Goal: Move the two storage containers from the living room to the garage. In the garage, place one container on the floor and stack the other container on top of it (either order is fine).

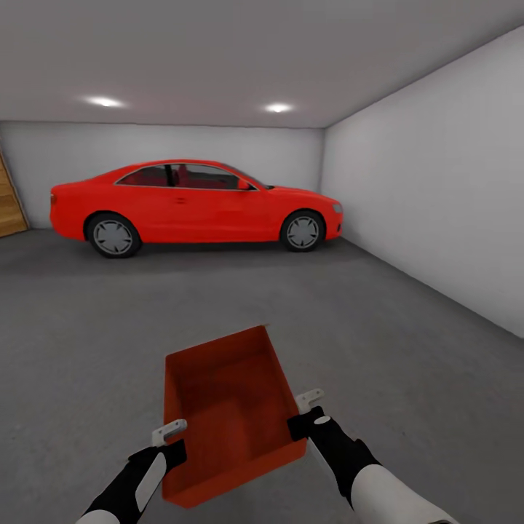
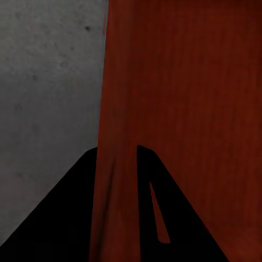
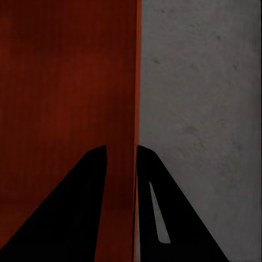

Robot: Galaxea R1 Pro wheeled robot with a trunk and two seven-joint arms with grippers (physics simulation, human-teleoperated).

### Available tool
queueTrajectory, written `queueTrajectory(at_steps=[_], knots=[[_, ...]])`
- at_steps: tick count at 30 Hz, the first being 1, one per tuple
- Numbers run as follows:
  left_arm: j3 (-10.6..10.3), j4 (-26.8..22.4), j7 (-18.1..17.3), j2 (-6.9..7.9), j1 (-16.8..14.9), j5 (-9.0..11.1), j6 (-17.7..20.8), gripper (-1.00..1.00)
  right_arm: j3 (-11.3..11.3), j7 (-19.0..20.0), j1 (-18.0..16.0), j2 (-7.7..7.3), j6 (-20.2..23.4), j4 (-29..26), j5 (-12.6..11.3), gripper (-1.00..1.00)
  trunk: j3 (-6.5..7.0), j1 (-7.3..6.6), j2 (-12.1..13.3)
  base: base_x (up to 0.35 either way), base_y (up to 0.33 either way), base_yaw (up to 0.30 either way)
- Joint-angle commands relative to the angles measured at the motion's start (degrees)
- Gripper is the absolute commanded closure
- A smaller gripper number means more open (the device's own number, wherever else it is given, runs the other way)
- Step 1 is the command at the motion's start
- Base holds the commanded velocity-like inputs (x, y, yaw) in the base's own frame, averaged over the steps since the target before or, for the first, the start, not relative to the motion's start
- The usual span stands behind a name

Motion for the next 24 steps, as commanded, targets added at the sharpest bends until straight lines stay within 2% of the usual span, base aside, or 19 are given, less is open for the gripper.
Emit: queueTrajectory(at_steps=[1,7,19,24], knots=[[0.19,-0.16,0.51,-0.05,-0.01,0.70,0.30,1.00,0.68,0.24,-0.01,0.01,0.36,-0.09,-0.54,1.00,-0.01,-0.01,-0.03,0.000,0.000,-0.269],[0.19,-0.16,0.51,-0.05,-0.02,0.73,0.30,1.00,0.68,0.24,-0.01,0.03,0.41,-0.09,-0.54,1.00,0.25,-0.01,-0.03,0.000,0.000,-0.217],[0.28,-0.27,0.24,0.03,0.57,0.51,0.21,1.00,0.26,0.54,0.24,0.10,0.40,0.31,0.84,1.00,0.28,-0.01,-0.03,0.000,0.000,-0.011],[0.28,-0.28,0.24,0.03,0.61,0.51,0.21,1.00,-1.67,1.26,0.49,0.12,0.35,0.20,2.78,1.00,0.28,-0.01,-0.03,0.000,0.000,0.000]])
